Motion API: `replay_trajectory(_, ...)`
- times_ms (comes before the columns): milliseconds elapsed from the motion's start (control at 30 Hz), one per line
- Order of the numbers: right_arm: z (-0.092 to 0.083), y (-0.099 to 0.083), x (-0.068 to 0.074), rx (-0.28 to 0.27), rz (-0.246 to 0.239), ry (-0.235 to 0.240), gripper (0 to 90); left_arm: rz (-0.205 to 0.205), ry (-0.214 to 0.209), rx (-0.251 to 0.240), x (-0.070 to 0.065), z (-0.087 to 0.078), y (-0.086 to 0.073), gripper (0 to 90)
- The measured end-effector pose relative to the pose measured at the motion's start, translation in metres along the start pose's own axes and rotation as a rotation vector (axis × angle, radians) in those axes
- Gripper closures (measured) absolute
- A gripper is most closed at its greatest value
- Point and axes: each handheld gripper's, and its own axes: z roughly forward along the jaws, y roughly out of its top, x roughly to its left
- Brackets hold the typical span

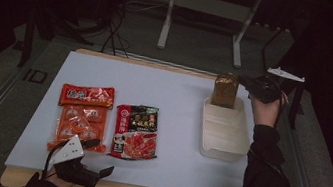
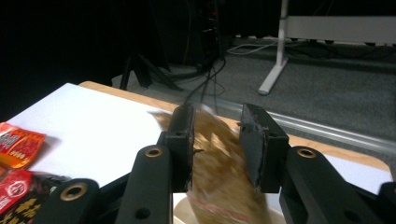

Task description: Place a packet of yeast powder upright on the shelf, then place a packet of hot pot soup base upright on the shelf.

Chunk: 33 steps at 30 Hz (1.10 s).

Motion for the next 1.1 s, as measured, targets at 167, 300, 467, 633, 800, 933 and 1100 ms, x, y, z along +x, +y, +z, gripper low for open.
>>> replay_trajectory(167, -0.007, 0.003, 0.010, -0.005, -0.021, 0.011, 60.7, -0.001, 0.000, 0.002, 0.000, 0.000, 0.000, 0.6)
replay_trajectory(300, -0.014, 0.000, 0.023, -0.004, -0.047, 0.029, 54.4, -0.003, 0.000, 0.000, 0.000, 0.001, 0.000, 0.5)
replay_trajectory(467, -0.023, -0.002, 0.040, 0.007, -0.063, 0.030, 44.5, -0.003, -0.002, -0.003, 0.000, 0.001, 0.000, 0.5)
replay_trajectory(633, -0.039, -0.014, 0.071, -0.018, -0.112, 0.054, 24.6, 0.010, -0.005, 0.000, -0.002, 0.002, 0.001, 0.6)
replay_trajectory(800, -0.051, -0.041, 0.097, -0.040, -0.085, 0.135, 13.4, 0.005, 0.003, -0.008, -0.002, 0.000, 0.003, 0.6)
replay_trajectory(933, -0.056, -0.055, 0.109, -0.033, -0.112, 0.180, 13.1, -0.010, 0.002, -0.017, 0.000, 0.000, 0.005, 0.6)
replay_trajectory(1100, -0.071, -0.078, 0.129, -0.026, -0.173, 0.230, 14.5, -0.030, -0.017, -0.015, 0.004, -0.004, 0.023, 0.6)
